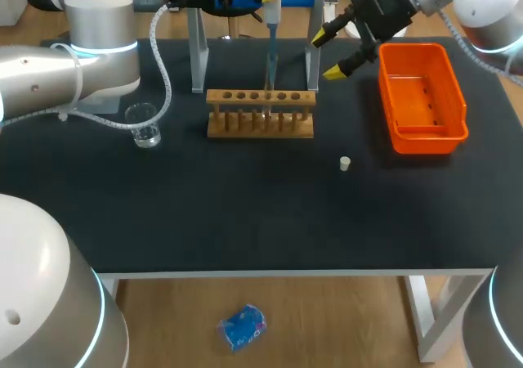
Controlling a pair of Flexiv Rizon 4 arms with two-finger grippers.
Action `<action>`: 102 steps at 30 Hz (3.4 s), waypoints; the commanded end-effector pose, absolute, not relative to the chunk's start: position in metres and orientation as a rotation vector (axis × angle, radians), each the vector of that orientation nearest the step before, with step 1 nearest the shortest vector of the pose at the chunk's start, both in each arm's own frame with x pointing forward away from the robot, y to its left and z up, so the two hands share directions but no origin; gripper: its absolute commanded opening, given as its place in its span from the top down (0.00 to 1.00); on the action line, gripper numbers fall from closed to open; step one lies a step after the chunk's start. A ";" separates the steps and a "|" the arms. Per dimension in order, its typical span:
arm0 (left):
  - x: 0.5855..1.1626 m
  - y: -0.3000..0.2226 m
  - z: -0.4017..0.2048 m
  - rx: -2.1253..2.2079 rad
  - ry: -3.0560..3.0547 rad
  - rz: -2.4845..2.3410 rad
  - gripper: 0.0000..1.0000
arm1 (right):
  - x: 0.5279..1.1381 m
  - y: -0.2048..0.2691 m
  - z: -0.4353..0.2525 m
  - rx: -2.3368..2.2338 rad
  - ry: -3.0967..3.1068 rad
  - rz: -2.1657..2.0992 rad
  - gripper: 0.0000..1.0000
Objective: Invert the test tube, pick up the pipette, mount the tip to pipette, aspirate from beaker and dispense into the tube, eject the tip, return the pipette, and cap with the stopper.
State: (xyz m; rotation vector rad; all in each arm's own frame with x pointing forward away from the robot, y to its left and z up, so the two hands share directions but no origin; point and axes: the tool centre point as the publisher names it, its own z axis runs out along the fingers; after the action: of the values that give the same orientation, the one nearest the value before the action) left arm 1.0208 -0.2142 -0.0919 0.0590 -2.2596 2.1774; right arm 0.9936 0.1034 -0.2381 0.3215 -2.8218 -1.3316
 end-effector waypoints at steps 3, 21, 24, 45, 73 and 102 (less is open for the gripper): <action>1.020 -0.215 -0.090 0.052 -2.254 2.181 1.00 | 0.993 0.103 -0.238 0.321 -2.823 -1.330 0.00; 1.018 -0.215 -0.081 0.041 -2.266 2.197 1.00 | 0.993 0.103 -0.238 0.321 -2.823 -1.330 0.00; 1.019 -0.215 -0.078 0.036 -2.270 2.200 1.00 | 0.993 0.103 -0.238 0.321 -2.823 -1.330 0.00; 1.031 -0.206 -0.059 -0.004 -2.325 2.214 1.00 | 0.993 0.103 -0.238 0.321 -2.823 -1.330 0.00; 1.026 -0.207 -0.042 -0.005 -2.331 2.188 1.00 | 0.993 0.103 -0.238 0.321 -2.823 -1.330 0.00; 1.021 -0.214 -0.017 -0.009 -2.350 2.159 1.00 | 0.993 0.103 -0.238 0.321 -2.823 -1.330 0.00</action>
State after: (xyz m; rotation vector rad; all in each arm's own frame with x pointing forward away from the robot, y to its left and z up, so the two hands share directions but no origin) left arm 1.0212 -0.2134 -0.0217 -0.0126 -2.3405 2.1712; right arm 0.9935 0.1032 -0.2380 0.3207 -2.8216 -1.3327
